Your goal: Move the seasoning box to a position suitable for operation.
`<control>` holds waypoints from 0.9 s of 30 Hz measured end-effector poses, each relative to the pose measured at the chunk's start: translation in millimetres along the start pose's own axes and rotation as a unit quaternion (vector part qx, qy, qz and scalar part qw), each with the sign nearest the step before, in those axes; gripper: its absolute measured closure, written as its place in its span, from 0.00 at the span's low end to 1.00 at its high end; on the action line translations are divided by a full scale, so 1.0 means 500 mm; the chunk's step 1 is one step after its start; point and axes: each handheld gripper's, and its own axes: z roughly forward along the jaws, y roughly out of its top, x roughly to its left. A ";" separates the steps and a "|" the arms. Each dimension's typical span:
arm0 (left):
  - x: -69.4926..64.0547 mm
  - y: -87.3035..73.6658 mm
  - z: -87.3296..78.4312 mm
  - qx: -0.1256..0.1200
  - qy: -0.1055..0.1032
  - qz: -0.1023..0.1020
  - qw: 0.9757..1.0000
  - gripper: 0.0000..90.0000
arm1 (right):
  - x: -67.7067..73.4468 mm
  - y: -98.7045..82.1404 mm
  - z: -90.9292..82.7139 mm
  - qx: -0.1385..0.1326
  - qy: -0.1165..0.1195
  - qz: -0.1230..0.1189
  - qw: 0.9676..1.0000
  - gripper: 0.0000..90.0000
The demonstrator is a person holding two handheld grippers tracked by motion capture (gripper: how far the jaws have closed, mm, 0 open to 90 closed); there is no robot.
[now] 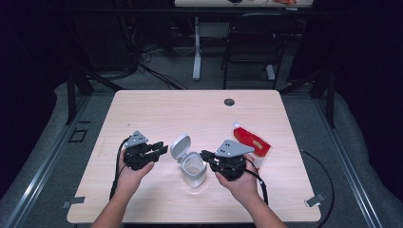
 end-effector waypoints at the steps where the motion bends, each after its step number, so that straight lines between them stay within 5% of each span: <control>1: 0.002 0.000 -0.001 -0.002 0.001 -0.001 1.000 0.78 | -0.001 -0.003 -0.005 -0.003 -0.002 0.004 1.000 0.95; 6: 0.013 0.002 -0.007 -0.004 0.002 -0.014 1.000 0.78 | -0.006 -0.012 -0.031 -0.005 -0.009 -0.001 1.000 0.93; 10: 0.012 -0.007 -0.015 0.002 0.009 -0.003 1.000 0.77 | -0.010 -0.021 -0.056 -0.002 -0.015 -0.006 1.000 0.91; 17: 0.003 -0.030 -0.021 0.002 -0.006 -0.011 1.000 0.78 | -0.012 -0.054 -0.096 -0.005 -0.028 -0.003 1.000 0.89; 21: -0.008 -0.046 -0.020 0.004 -0.005 0.006 1.000 0.77 | -0.017 -0.080 -0.111 -0.007 -0.029 0.014 0.999 0.88; 27: -0.012 -0.068 -0.006 0.003 -0.014 0.000 1.000 0.78 | -0.028 -0.112 -0.122 -0.013 -0.032 0.035 0.999 0.86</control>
